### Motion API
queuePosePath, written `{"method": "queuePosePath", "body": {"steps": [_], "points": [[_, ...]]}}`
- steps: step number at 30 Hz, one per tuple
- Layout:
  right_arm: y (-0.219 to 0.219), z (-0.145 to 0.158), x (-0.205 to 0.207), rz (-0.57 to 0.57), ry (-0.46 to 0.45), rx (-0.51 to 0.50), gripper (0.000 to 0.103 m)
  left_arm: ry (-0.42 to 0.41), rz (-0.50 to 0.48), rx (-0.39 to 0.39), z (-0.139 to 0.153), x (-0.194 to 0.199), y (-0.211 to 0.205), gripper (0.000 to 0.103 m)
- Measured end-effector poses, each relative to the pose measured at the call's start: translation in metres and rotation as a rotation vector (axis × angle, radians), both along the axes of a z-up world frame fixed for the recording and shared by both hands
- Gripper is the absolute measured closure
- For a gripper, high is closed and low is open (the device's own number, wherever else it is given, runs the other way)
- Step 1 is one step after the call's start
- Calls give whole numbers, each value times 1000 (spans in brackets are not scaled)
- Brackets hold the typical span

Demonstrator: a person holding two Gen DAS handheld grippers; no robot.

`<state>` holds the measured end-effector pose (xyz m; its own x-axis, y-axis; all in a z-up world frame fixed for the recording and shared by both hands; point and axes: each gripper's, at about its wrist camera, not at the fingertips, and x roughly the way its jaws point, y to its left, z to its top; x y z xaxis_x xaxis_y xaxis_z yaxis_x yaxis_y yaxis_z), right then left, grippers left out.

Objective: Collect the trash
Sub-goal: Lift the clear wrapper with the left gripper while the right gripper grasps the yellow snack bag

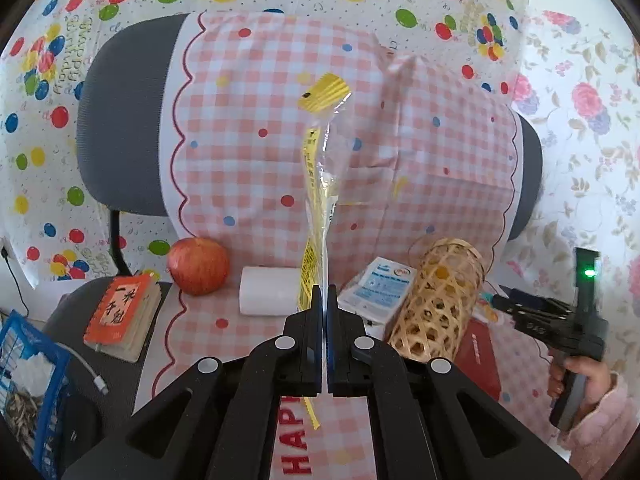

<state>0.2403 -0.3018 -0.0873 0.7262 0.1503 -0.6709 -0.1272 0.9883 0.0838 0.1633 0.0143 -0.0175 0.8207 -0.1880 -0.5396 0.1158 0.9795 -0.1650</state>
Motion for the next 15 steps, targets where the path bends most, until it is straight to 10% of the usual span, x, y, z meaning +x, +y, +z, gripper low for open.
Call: {"method": "queuePosePath", "body": {"steps": [9, 15], "points": [[-16, -35, 69, -20, 109, 164, 52, 21, 9, 6, -12, 21, -3, 102], [-2, -43, 81, 25, 141, 141, 99, 25, 15, 11, -14, 23, -3, 102]]}}
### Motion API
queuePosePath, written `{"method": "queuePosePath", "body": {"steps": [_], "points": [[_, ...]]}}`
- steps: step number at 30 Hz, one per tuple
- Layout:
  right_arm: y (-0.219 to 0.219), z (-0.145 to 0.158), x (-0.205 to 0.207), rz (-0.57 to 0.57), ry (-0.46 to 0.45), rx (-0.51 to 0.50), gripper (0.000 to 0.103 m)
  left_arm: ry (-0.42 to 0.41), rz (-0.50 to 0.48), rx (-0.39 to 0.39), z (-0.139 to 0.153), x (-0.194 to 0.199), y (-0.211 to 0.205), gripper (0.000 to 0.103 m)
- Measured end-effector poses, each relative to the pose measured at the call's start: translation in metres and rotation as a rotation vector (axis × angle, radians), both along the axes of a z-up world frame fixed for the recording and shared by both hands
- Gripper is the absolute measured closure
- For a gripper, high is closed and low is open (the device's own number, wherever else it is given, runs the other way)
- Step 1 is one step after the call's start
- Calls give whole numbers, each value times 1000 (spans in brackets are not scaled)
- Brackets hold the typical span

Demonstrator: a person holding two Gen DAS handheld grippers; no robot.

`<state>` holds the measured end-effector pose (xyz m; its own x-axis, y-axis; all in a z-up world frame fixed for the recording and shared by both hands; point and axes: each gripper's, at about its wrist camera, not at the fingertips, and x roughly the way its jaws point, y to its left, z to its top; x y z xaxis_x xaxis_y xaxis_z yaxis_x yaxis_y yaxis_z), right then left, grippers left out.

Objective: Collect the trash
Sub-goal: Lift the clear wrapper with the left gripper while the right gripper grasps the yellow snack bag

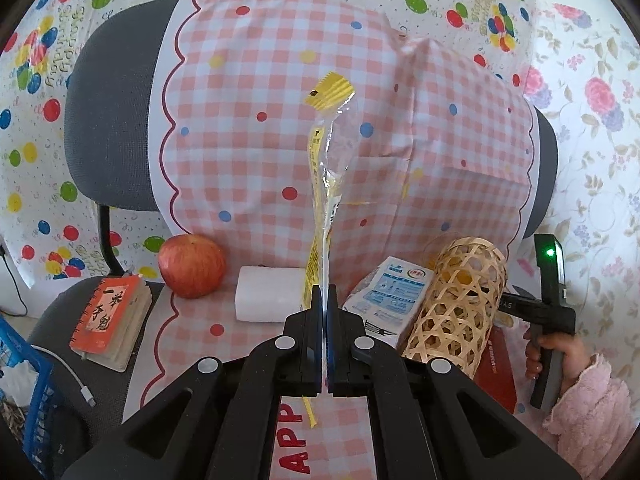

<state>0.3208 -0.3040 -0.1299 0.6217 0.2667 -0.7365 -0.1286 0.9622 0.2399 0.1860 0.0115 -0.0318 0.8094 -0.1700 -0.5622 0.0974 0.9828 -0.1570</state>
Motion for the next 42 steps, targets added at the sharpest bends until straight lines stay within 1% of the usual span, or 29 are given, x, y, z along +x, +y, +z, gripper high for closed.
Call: {"method": "queuePosePath", "body": {"steps": [1, 3, 6, 10, 12, 15, 16, 18, 22, 24, 28, 31, 33, 37, 39, 42], "points": [[1, 4, -3, -7, -17, -11, 101, -2, 1, 0, 1, -1, 0, 102], [2, 14, -10, -18, -57, -23, 102, -7, 6, -4, 3, -5, 2, 102], [1, 47, -32, -36, -145, -45, 102, -32, 2, -17, 16, -15, 3, 102], [-4, 97, -71, -45, -241, -60, 102, -114, -28, -19, 48, -40, -3, 102], [-7, 115, -91, -45, -270, -70, 102, -148, -53, -24, 61, -56, -9, 102], [-8, 130, -130, -45, -288, -82, 102, -159, -95, -45, 66, -77, -19, 102], [-8, 132, -147, -47, -287, -86, 102, -155, -106, -50, 64, -83, -23, 102], [-11, 131, -161, -50, -280, -95, 102, -139, -137, -63, 57, -97, -31, 102], [-18, 110, -207, -79, -245, -83, 102, -119, -173, -69, 36, -127, -45, 102], [-21, 103, -223, -96, -234, -82, 102, -108, -190, -63, 24, -139, -52, 102], [-26, 87, -256, -140, -221, -102, 102, -78, -235, -82, 7, -157, -66, 102], [-36, 79, -281, -183, -213, -117, 102, -75, -260, -90, 3, -168, -79, 102], [-43, 76, -299, -207, -214, -116, 102, -91, -290, -86, 3, -178, -92, 102], [-70, 73, -343, -281, -213, -114, 102, -111, -387, -87, 7, -196, -125, 102], [-80, 74, -362, -313, -216, -128, 102, -124, -434, -88, 9, -204, -141, 102], [-97, 77, -396, -370, -226, -139, 102, -133, -522, -114, 11, -217, -168, 102]]}}
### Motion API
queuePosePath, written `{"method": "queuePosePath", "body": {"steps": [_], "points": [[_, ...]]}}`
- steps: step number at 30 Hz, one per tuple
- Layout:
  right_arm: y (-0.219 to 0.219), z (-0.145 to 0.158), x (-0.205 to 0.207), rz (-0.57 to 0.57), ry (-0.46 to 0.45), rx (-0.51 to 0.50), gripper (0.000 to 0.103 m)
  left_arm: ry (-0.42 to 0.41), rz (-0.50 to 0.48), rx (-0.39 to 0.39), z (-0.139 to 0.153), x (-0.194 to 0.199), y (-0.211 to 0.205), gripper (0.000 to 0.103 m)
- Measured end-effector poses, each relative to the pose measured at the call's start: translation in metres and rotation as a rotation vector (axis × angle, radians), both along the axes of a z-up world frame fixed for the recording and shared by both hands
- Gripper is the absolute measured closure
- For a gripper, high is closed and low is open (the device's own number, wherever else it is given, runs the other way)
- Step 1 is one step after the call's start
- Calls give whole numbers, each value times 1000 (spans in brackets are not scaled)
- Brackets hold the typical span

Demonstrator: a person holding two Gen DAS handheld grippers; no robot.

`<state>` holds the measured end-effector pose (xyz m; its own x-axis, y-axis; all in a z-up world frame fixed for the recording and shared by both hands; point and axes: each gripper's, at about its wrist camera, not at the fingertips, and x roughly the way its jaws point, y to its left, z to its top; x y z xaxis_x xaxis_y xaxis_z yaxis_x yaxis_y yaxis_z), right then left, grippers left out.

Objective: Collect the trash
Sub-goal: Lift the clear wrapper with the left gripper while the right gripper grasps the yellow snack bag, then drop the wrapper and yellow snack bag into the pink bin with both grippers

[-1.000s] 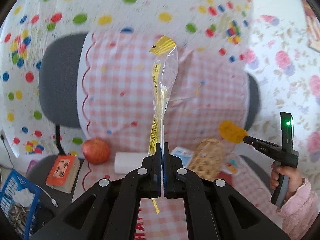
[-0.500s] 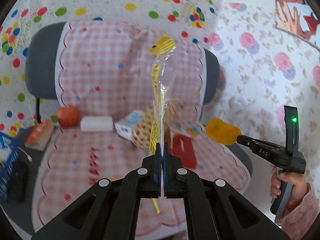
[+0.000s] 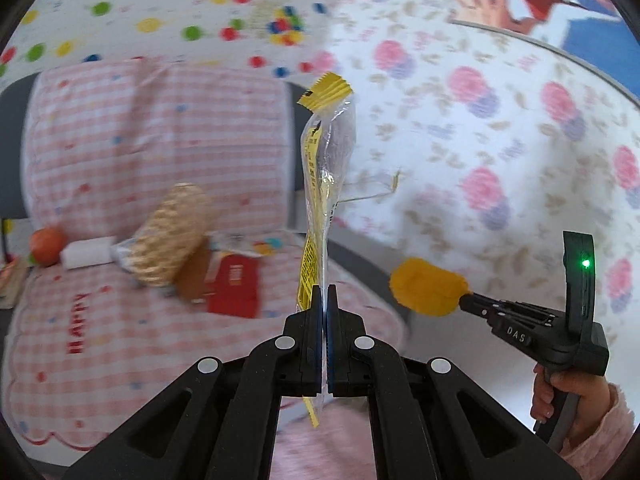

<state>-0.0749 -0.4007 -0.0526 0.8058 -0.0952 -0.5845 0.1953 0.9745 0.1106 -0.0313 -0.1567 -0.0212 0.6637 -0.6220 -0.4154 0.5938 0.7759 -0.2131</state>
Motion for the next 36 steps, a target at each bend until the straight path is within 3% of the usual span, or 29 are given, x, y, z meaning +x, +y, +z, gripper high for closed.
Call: {"method": "queuePosePath", "body": {"steps": [7, 15, 25, 36], "points": [[-26, -2, -63, -106, 15, -39, 102, 24, -179, -30, -16, -27, -56, 102], [-48, -41, -106, -184, 129, -53, 102, 110, -330, 24, -57, -50, -117, 102], [-64, -64, -134, -256, 182, -51, 102, 129, -399, 89, -87, -60, -160, 101], [-83, -95, -128, -259, 236, 20, 102, 181, -433, 150, -110, -54, -187, 98]]}}
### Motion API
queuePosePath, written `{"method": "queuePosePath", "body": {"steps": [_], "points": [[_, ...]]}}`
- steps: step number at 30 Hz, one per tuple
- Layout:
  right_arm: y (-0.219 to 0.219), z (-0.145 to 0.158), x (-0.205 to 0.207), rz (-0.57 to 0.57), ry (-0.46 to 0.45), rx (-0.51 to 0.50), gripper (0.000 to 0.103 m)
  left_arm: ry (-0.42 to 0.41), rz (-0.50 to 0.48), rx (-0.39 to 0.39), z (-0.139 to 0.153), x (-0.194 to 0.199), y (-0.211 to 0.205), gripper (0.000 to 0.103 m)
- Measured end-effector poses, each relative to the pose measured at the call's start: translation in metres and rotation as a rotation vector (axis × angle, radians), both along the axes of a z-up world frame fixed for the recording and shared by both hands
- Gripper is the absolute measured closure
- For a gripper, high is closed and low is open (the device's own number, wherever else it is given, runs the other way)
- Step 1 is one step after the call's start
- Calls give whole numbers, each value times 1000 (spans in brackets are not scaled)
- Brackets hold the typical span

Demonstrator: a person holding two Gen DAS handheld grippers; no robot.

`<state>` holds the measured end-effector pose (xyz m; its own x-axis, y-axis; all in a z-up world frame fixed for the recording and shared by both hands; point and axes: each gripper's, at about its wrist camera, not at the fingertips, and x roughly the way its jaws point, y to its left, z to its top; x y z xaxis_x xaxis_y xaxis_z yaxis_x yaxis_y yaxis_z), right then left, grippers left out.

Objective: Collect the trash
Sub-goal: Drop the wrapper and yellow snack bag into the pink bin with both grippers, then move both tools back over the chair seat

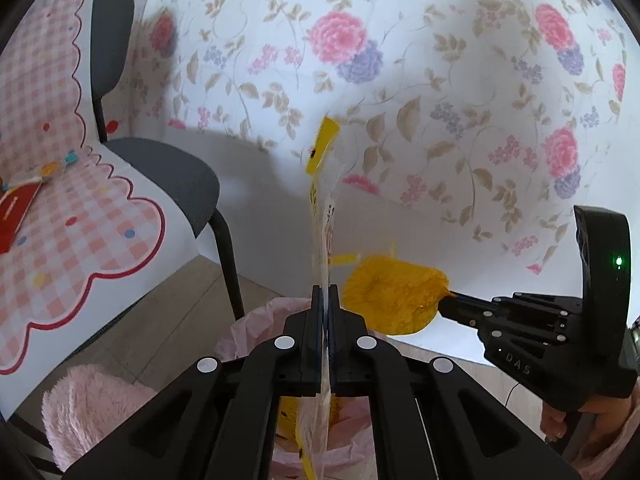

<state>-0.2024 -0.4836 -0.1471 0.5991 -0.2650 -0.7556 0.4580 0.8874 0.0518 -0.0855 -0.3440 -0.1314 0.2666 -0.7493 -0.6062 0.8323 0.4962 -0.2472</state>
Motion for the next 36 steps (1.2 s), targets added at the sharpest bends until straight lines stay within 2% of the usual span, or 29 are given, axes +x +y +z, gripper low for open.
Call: {"method": "queuePosePath", "body": {"steps": [2, 4, 5, 7, 9, 13, 20, 26, 32, 36], "points": [[-1, -5, 4, 4, 4, 13, 102, 10, 9, 5, -3, 4, 0, 94], [-4, -11, 9, 0, 13, 31, 101, 15, 24, 10, -5, 7, 0, 78], [-5, -14, 11, -4, 17, 39, 98, 17, 30, 10, -6, 8, 0, 74], [-5, -17, 13, -6, 19, 50, 79, 21, 44, 12, -7, 11, 2, 72], [-4, -18, 14, -2, 23, 50, 69, 19, 60, 14, -4, 15, 6, 72], [-2, -7, 13, -2, 13, 24, 69, -10, 115, 21, 8, 21, 21, 72], [7, 38, 7, 11, -91, 15, 69, -57, 203, 28, 29, 29, 58, 71], [23, 61, 16, 58, -153, 14, 69, -91, 299, 49, 42, 34, 96, 71], [48, 80, 43, 142, -188, 8, 67, -107, 439, 55, 58, 44, 152, 65], [72, 93, 69, 212, -195, -20, 59, -120, 567, 48, 68, 55, 197, 61]]}}
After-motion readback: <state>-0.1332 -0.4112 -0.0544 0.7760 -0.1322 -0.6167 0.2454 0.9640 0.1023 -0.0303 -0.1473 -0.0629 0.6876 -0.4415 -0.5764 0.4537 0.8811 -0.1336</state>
